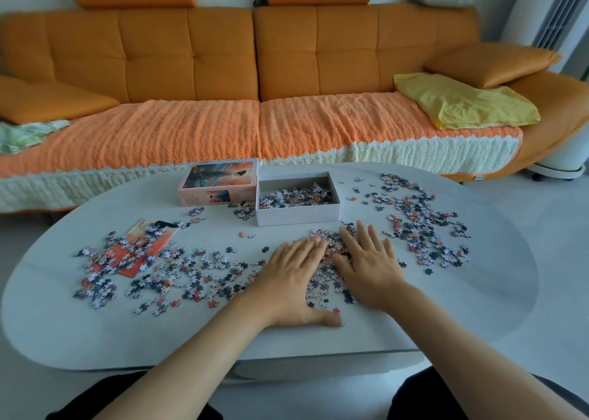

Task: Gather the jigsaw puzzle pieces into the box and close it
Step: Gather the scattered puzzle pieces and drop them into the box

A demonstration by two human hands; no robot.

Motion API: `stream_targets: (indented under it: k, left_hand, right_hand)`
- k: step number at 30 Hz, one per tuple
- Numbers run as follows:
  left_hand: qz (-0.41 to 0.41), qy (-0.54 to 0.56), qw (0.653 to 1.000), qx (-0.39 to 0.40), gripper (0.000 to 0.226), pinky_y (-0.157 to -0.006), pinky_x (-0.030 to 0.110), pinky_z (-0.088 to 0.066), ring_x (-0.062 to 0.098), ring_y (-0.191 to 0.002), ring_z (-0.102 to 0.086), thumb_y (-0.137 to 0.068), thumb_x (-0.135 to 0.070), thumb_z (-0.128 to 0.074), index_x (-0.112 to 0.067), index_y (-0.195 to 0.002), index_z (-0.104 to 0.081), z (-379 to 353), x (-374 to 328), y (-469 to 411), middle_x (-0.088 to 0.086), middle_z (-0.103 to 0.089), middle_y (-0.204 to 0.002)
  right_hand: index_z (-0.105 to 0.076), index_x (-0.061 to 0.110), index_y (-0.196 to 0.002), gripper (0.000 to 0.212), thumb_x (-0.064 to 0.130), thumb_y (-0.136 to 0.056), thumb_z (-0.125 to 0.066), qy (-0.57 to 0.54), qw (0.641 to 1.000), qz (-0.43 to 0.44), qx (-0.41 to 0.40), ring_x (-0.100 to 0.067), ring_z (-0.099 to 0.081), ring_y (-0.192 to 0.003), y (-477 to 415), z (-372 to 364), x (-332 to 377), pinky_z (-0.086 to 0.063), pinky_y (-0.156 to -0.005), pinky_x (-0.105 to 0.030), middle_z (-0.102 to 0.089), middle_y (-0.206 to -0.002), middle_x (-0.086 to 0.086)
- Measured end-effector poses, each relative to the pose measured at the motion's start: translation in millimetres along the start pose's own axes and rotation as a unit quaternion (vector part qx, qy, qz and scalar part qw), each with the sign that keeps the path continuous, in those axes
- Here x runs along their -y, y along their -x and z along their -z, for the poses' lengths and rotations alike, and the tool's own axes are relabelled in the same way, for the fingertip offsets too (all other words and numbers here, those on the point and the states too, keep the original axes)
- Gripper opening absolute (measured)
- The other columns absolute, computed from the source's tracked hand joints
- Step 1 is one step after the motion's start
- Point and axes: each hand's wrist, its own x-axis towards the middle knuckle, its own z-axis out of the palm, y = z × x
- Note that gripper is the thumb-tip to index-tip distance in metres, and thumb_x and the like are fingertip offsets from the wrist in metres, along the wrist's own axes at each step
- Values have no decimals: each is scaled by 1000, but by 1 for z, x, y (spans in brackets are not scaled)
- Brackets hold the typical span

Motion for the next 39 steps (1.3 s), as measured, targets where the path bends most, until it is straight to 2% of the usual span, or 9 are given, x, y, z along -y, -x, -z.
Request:
stream_targets:
  k: [3,6,12,17,21,24,32,36,39]
  left_hand:
    - [32,-4,999,-20,128,-120,47,6,19,-147,22,-63,-99,-29,-23,-149,28,-1,2,-6,-2,30,-158]
    - [56,21,998,-26,126,-121,44,3,17,-149,15,-66,-96,-31,-20,-153,18,0,6,-12,0,19,-162]
    - [34,71,994,-72,111,-119,37,-17,15,-146,-12,-74,-83,-48,-21,-156,-5,11,30,-15,-5,-13,-160]
    - [33,118,988,-93,89,-115,41,-27,12,-141,-21,-84,-73,-48,-27,-154,-16,27,53,-13,-9,-25,-153]
    - [41,90,992,-75,81,-116,40,-23,11,-141,-18,-89,-67,-46,-26,-154,-20,27,63,-15,-10,-22,-156]
    - [26,64,994,-87,71,-112,35,-29,13,-135,-28,-90,-60,-51,-25,-149,-35,21,64,-22,-8,-36,-149]
    - [25,179,970,-160,27,-86,31,-46,13,-99,-53,-88,-25,-69,-20,-114,-71,22,72,-34,-4,-60,-99]
    - [33,202,964,-169,21,-83,32,-51,11,-88,-60,-88,-23,-71,-18,-108,-74,25,75,-39,-4,-65,-97]
    - [38,218,959,-179,15,-81,24,-51,6,-85,-62,-89,-20,-70,-20,-102,-75,32,77,-41,-6,-70,-97]
  right_hand:
    - [-10,34,-153,62,59,-97,-15,-32,999,38,-13,-18,13,-148,-6,-6,13,4,-121,-41,4,-163,-2]
    - [-30,30,-148,50,46,-101,-26,-69,993,85,-48,-19,-8,-148,-16,-10,28,-10,-120,-38,-24,-157,-5]
    - [-61,22,-124,35,30,-94,-45,-86,985,116,-95,-25,-45,-122,-32,-9,39,-35,-106,-40,-55,-128,-1]
    - [-59,27,-130,35,30,-96,-49,-71,985,137,-83,-20,-43,-127,-35,16,32,-35,-108,-40,-53,-135,3]
    - [-44,31,-142,55,44,-89,-53,1,990,138,35,-19,-27,-135,-36,36,29,-32,-110,-46,-37,-148,4]
    - [-35,34,-146,66,55,-86,-56,33,987,135,76,-18,-25,-132,-39,35,34,-36,-107,-43,-35,-143,4]
    - [-73,33,-106,25,25,-83,-71,-62,990,121,37,-17,-60,-87,-59,38,50,-51,-77,-30,-60,-95,5]
    - [-75,33,-102,23,21,-82,-74,-87,990,106,23,-6,-60,-80,-66,39,51,-48,-69,-17,-62,-90,14]
    - [-76,31,-99,20,21,-82,-75,-104,990,96,11,-7,-63,-75,-71,43,51,-52,-66,-18,-67,-90,12]
